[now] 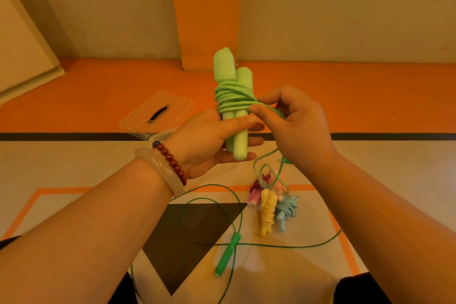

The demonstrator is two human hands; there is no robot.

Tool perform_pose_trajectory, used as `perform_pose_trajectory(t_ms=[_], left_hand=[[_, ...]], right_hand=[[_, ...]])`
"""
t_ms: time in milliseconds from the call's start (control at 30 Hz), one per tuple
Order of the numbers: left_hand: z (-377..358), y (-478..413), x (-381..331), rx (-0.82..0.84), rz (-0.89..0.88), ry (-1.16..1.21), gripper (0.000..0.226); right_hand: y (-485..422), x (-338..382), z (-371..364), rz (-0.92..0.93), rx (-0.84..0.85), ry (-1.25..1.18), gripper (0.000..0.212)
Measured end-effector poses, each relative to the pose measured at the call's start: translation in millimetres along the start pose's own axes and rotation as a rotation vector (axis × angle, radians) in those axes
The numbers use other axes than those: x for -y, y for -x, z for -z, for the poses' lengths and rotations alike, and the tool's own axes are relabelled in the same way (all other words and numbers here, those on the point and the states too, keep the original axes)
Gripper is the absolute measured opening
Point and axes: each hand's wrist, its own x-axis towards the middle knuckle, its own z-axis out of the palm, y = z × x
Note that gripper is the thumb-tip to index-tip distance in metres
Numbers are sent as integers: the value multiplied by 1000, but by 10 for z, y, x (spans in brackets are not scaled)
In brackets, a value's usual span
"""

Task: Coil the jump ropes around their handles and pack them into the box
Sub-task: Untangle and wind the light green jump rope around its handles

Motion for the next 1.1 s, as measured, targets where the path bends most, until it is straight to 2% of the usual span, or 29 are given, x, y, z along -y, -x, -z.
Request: perform_pose_trajectory(t_ms=[67,200,400,567,700,833,1000,1100], left_hand=[[22,24,-21,90,32,37,22],[25,37,-5,73,24,6,18],[24,19,49,133,8,78,24],[-13,-5,88,-12,-59,24,20],[-79,-6,67,-83,-52,88,7],[-132,-2,84,-209,-122,47,26],[-143,11,120,-119,-125,125,33],[-119,21,93,-41,-59,181,43]], right_hand=[[-17,23,24,4,19,5,25],[-26,-6,37,-37,49,8,23],[-5,-11,25,-103,45,-31,20],[-3,-25,-28,-281,38,-188,16],[-4,-30,-40,-325,56,-263,19],[-12,-38,6,-313,115,-222,16],[-14,-83,41,-368,295,-367,10],[-2,-88,21,-452,351,-503,17]])
